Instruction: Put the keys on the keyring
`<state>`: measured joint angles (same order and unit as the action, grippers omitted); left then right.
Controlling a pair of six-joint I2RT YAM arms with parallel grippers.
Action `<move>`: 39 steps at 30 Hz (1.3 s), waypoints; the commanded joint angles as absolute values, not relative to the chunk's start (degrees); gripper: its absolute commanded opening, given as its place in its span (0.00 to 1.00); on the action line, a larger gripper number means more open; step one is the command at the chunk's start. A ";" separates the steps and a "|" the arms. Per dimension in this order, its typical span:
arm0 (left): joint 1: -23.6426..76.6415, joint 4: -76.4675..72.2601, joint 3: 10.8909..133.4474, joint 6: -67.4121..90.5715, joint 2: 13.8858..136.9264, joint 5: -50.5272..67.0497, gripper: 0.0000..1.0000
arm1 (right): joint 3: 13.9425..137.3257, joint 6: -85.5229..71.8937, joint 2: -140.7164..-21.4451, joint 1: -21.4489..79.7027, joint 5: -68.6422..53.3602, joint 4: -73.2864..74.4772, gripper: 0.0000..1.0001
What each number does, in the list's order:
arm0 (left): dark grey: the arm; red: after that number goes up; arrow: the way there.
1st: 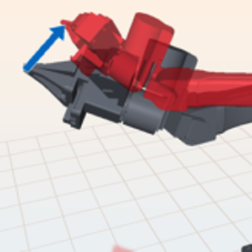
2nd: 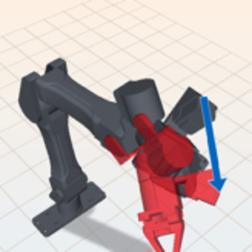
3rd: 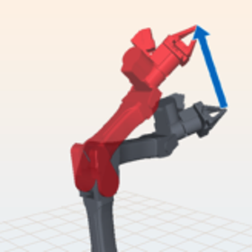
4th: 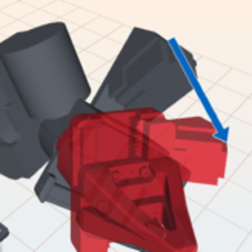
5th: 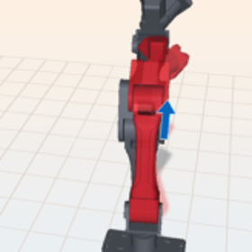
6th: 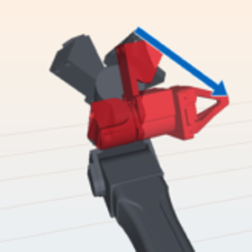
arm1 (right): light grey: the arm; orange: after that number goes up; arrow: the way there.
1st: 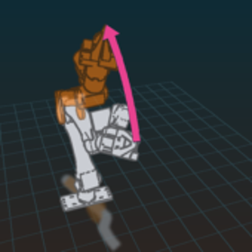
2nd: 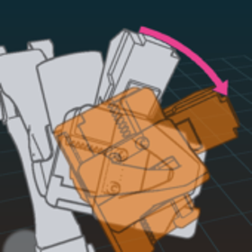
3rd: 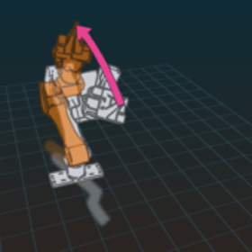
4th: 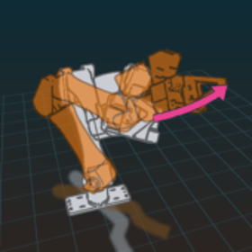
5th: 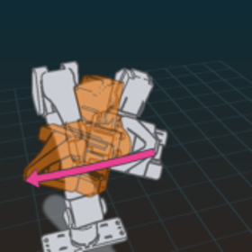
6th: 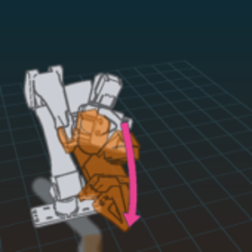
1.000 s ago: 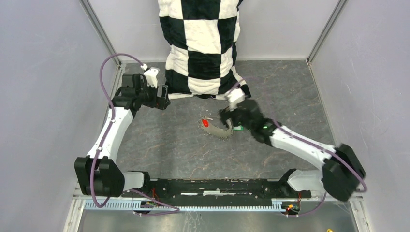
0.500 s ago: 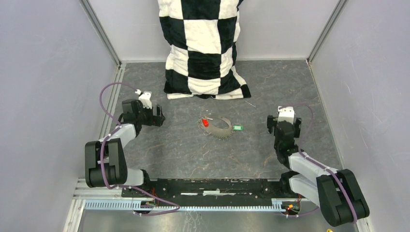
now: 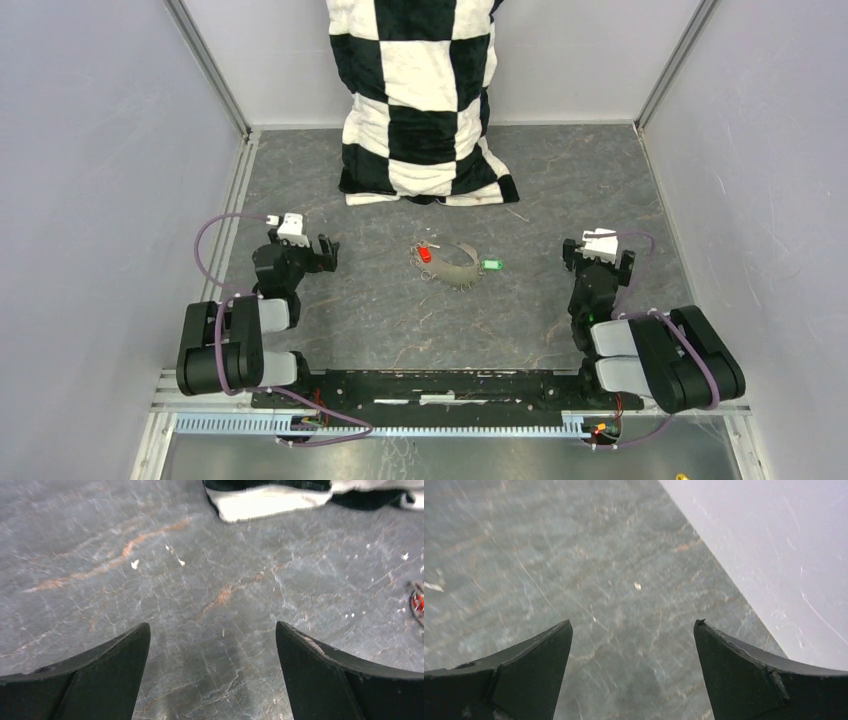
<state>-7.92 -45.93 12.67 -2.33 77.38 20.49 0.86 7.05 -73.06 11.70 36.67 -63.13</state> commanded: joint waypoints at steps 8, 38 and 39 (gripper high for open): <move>-7.38 -77.49 8.74 3.60 88.36 14.70 1.00 | -4.36 11.17 -78.88 10.39 25.31 -79.45 0.98; -2.78 -70.14 13.07 0.49 88.68 10.25 1.00 | -4.59 9.76 -78.58 7.67 23.21 -80.01 0.98; -2.67 -70.06 13.09 0.45 88.68 10.14 1.00 | -4.59 9.75 -78.57 7.68 23.20 -79.98 0.98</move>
<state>-2.90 -69.08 12.43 2.39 89.08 11.94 0.71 10.15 -79.22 7.84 23.97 -78.15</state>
